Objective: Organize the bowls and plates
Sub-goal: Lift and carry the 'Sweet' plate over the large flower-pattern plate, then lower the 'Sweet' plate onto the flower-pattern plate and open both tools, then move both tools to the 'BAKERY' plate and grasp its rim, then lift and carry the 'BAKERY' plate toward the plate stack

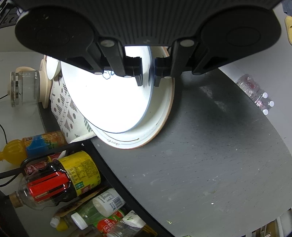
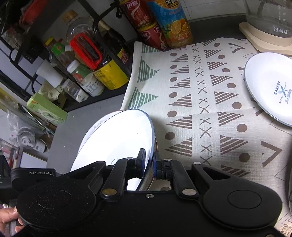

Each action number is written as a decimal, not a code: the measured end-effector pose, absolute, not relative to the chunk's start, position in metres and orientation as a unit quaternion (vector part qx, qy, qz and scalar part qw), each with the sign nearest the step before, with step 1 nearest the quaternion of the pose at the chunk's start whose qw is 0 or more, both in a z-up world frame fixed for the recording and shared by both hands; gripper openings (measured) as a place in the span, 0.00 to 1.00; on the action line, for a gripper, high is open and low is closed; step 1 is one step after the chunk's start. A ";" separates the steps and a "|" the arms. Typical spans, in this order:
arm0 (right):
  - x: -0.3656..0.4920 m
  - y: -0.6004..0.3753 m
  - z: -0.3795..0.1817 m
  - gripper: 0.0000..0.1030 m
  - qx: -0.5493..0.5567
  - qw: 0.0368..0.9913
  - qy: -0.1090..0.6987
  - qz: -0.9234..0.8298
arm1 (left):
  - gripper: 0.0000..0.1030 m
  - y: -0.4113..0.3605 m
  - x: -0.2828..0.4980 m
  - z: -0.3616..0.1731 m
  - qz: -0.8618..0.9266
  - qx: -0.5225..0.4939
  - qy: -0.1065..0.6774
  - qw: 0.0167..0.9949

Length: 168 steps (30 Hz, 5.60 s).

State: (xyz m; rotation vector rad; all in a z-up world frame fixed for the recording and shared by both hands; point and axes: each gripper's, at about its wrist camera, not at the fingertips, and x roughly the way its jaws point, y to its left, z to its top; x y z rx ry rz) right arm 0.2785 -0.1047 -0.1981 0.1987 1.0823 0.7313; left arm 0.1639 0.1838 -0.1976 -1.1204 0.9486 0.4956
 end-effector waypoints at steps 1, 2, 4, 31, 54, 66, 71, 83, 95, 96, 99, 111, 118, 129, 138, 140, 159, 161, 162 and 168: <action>0.279 -0.104 -0.199 0.08 0.089 0.790 0.504 0.339 | 0.09 0.184 0.164 -0.199 0.223 -0.505 0.430 0.714; 0.278 -0.103 -0.200 0.08 0.086 0.790 0.504 0.338 | 0.09 0.184 0.165 -0.200 0.223 -0.504 0.432 0.714; 0.278 -0.102 -0.202 0.08 0.081 0.791 0.504 0.336 | 0.09 0.185 0.166 -0.202 0.221 -0.502 0.435 0.714; 0.283 -0.078 -0.228 0.10 0.059 0.791 0.521 0.315 | 0.21 0.203 0.181 -0.190 0.227 -0.471 0.464 0.715; 0.290 -0.074 -0.234 0.23 0.061 0.795 0.523 0.302 | 0.30 0.210 0.166 -0.183 0.250 -0.454 0.466 0.717; 0.287 -0.081 -0.231 0.26 0.087 0.784 0.532 0.307 | 0.30 0.202 0.180 -0.190 0.246 -0.443 0.477 0.718; 0.284 -0.081 -0.215 0.38 0.097 0.787 0.519 0.319 | 0.37 0.198 0.184 -0.178 0.250 -0.429 0.469 0.731; 0.298 -0.112 -0.172 0.59 0.118 0.805 0.479 0.329 | 0.61 0.182 0.212 -0.141 0.239 -0.410 0.444 0.760; 0.327 -0.181 -0.144 0.78 0.132 0.842 0.446 0.274 | 0.72 0.119 0.275 -0.123 0.168 -0.367 0.460 0.791; 0.329 -0.188 -0.144 0.78 0.135 0.843 0.445 0.268 | 0.72 0.113 0.280 -0.123 0.162 -0.365 0.462 0.792; 0.333 -0.204 -0.142 0.79 0.138 0.848 0.444 0.254 | 0.72 0.096 0.290 -0.124 0.147 -0.358 0.466 0.796; 0.354 -0.255 -0.143 0.83 0.153 0.857 0.442 0.217 | 0.73 0.043 0.336 -0.128 0.103 -0.342 0.484 0.799; 0.371 -0.283 -0.151 0.82 0.168 0.852 0.457 0.193 | 0.73 0.020 0.360 -0.137 0.094 -0.341 0.497 0.793; 0.409 -0.318 -0.177 0.61 0.194 0.833 0.495 0.155 | 0.71 -0.012 0.396 -0.157 0.079 -0.353 0.512 0.779; 0.442 -0.331 -0.199 0.46 0.193 0.813 0.532 0.140 | 0.54 -0.030 0.424 -0.176 0.069 -0.369 0.524 0.764; 0.448 -0.331 -0.202 0.39 0.190 0.808 0.539 0.142 | 0.50 -0.033 0.429 -0.182 0.070 -0.372 0.530 0.759; 0.495 -0.329 -0.242 0.40 0.181 0.761 0.607 0.144 | 0.24 -0.050 0.452 -0.227 0.077 -0.388 0.561 0.727; 0.498 -0.328 -0.247 0.40 0.186 0.752 0.616 0.145 | 0.20 -0.051 0.453 -0.229 0.077 -0.390 0.563 0.725; 0.500 -0.328 -0.250 0.40 0.189 0.747 0.620 0.147 | 0.19 -0.051 0.453 -0.230 0.077 -0.391 0.564 0.724; 0.507 -0.331 -0.264 0.36 0.212 0.721 0.645 0.137 | 0.15 -0.050 0.456 -0.232 0.073 -0.396 0.565 0.720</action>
